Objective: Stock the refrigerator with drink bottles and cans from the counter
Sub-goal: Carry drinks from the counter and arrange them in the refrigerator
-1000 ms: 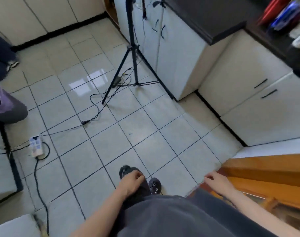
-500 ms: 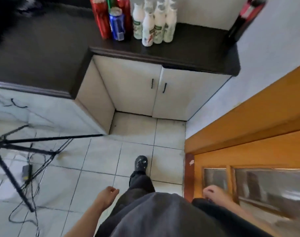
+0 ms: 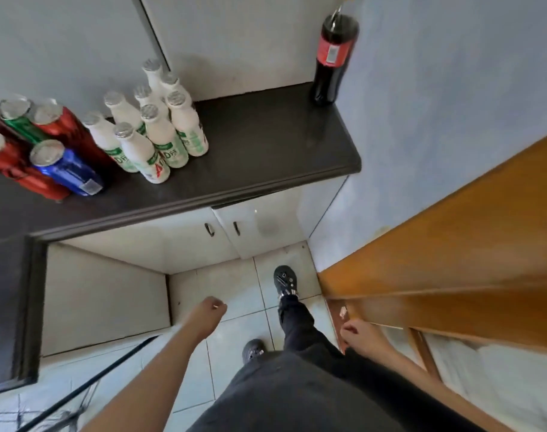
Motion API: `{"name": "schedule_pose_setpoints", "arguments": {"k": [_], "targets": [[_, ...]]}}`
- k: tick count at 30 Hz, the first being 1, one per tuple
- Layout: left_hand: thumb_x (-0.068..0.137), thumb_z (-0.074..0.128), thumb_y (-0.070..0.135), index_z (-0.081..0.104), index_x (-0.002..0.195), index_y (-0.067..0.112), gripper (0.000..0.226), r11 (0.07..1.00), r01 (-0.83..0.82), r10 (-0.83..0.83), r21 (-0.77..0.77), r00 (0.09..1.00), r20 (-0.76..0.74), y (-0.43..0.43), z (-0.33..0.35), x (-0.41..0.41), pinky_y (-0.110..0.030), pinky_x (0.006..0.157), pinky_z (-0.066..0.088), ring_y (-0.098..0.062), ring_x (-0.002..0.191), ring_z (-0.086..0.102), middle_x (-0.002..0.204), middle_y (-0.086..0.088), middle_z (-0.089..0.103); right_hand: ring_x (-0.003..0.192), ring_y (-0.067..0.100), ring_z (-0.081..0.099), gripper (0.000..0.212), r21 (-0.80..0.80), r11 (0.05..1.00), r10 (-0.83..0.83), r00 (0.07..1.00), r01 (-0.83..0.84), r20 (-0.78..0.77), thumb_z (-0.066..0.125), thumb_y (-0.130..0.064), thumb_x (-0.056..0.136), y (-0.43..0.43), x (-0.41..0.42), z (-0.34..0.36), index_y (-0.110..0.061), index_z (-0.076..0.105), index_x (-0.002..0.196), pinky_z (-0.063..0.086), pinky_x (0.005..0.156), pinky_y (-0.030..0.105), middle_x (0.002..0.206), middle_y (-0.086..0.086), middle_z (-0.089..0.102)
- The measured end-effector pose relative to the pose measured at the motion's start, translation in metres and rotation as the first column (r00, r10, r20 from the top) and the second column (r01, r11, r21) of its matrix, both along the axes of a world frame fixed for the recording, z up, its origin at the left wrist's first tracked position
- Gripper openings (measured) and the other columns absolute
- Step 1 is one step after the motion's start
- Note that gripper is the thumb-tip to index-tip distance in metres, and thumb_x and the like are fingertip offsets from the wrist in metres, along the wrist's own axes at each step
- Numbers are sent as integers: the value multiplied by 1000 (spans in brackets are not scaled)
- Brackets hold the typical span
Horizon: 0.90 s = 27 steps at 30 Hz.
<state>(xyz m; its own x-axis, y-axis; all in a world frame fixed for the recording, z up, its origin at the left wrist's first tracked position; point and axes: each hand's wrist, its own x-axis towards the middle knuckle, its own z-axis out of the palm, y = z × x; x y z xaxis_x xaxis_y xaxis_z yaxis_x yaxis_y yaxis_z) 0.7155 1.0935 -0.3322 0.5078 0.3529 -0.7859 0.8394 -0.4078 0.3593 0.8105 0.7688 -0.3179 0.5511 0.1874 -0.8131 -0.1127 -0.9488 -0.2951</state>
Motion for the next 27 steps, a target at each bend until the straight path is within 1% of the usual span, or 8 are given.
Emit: {"name": "schedule_pose_setpoints", "arguments": {"k": [3,5,7,11,16,18,22,27], "targets": [[97,49,25,58,112,-4,34,995,-71,66,-73,996,-57,-17,-7,17,-37,88,46,-35,106,59,116,-23,62,96,24,59,17,49,997,57,997,-60,51,48,-22,93,24,53,11,-19,61,82,46,84,33,93,2,65],[95,49,24,60,101,-1,27,977,-156,142,-142,984,-105,-22,-4,31,-37,86,48,-33,101,61,111,-22,64,91,28,62,16,161,986,17,982,-48,186,51,-17,92,47,96,24,-9,64,92,49,82,38,92,8,67],[94,49,22,58,88,11,16,969,-179,169,-168,983,-74,-17,4,54,-34,83,49,-26,91,60,100,-12,64,91,22,63,13,341,940,-137,931,15,338,53,-13,94,78,137,41,-9,64,99,51,84,38,96,1,68],[95,51,24,60,103,16,14,956,-278,289,-91,946,149,15,39,115,-30,89,45,-20,98,61,99,0,62,92,9,58,19,593,800,-438,763,90,475,50,-11,94,154,210,84,-19,62,108,46,78,22,103,-9,63],[95,54,25,62,102,29,11,898,-439,394,-23,780,487,57,101,180,-14,78,42,-7,97,61,100,11,67,95,6,57,22,714,699,-529,697,33,485,50,-8,93,217,268,122,-14,62,110,44,80,14,105,-8,61],[94,55,21,64,96,34,16,877,-478,397,-44,671,626,70,126,201,-9,77,44,0,91,63,94,12,69,96,2,57,21,722,692,-509,706,-4,492,50,-11,94,233,283,129,-18,61,111,42,81,10,105,-11,61],[95,51,19,62,91,39,23,830,-557,318,1,475,820,95,169,225,-8,71,45,-1,80,64,88,9,69,95,2,59,20,697,694,-337,774,-182,537,55,-14,93,271,291,137,-17,61,112,49,81,18,103,-10,62],[92,46,29,62,96,32,17,769,-609,98,195,414,905,130,199,219,-18,66,47,-4,81,60,89,18,64,99,2,56,35,596,679,-15,803,-429,596,61,-25,89,327,275,140,-20,56,123,50,85,24,112,-10,60]]}}
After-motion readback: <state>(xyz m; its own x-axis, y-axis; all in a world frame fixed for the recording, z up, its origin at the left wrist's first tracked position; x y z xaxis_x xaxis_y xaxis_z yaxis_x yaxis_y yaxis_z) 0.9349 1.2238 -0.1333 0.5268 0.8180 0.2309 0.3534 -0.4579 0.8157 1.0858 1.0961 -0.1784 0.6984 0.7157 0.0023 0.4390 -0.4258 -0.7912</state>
